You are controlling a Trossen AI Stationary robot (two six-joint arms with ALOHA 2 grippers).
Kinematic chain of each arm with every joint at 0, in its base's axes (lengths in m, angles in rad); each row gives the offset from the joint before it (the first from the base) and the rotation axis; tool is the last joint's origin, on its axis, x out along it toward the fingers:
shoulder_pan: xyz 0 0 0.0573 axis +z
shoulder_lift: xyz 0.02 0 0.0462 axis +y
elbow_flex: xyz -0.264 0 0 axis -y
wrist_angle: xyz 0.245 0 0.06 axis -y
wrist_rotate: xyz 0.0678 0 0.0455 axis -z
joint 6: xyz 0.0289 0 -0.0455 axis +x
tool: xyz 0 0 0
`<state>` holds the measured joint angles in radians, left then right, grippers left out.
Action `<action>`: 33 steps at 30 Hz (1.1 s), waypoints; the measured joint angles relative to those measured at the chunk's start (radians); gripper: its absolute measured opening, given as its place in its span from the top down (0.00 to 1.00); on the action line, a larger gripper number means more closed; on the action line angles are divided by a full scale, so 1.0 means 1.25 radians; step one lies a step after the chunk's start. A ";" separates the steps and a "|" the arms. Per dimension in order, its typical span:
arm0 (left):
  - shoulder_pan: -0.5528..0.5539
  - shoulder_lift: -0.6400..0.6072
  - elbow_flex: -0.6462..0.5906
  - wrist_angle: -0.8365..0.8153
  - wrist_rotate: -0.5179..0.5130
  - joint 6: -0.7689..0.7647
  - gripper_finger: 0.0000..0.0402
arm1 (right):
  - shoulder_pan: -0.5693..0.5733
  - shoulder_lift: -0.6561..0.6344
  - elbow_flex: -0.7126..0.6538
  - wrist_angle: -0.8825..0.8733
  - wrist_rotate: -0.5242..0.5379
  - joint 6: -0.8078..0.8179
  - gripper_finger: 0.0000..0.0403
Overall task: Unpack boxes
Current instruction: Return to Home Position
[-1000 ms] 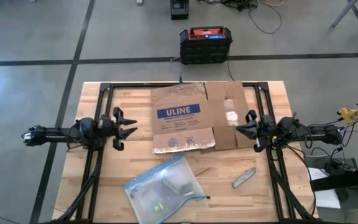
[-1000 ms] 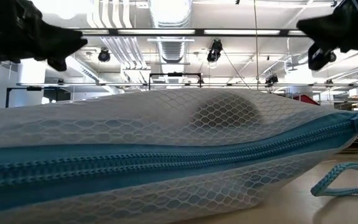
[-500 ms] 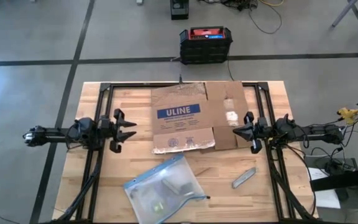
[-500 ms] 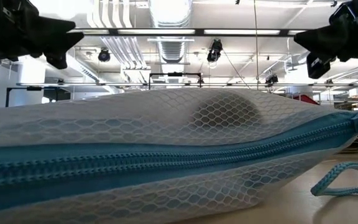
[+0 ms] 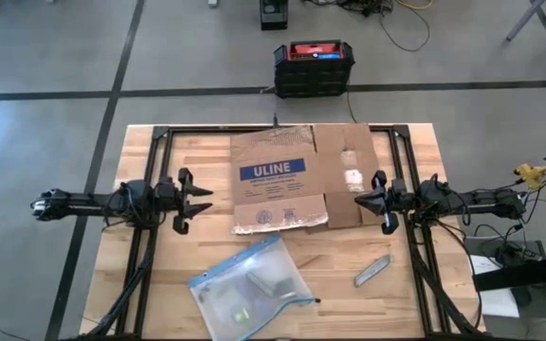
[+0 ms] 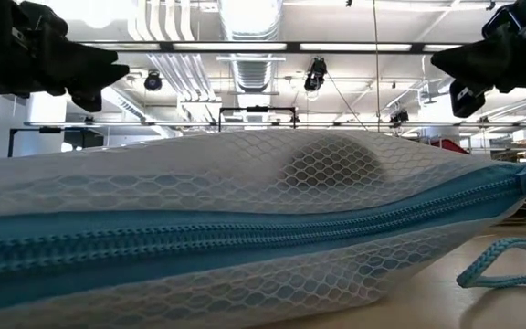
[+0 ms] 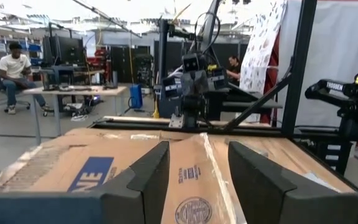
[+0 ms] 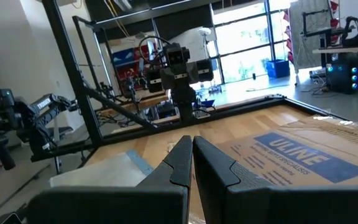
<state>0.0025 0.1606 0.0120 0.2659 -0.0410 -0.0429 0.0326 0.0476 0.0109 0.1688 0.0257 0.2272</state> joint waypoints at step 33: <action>0.000 0.146 0.000 0.001 0.000 0.000 0.63 | 0.000 0.000 0.000 0.000 0.000 0.000 1.00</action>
<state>0.0025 0.3431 0.0120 0.2672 -0.0410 -0.0425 0.0326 0.0479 0.0105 0.1684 0.0262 0.2276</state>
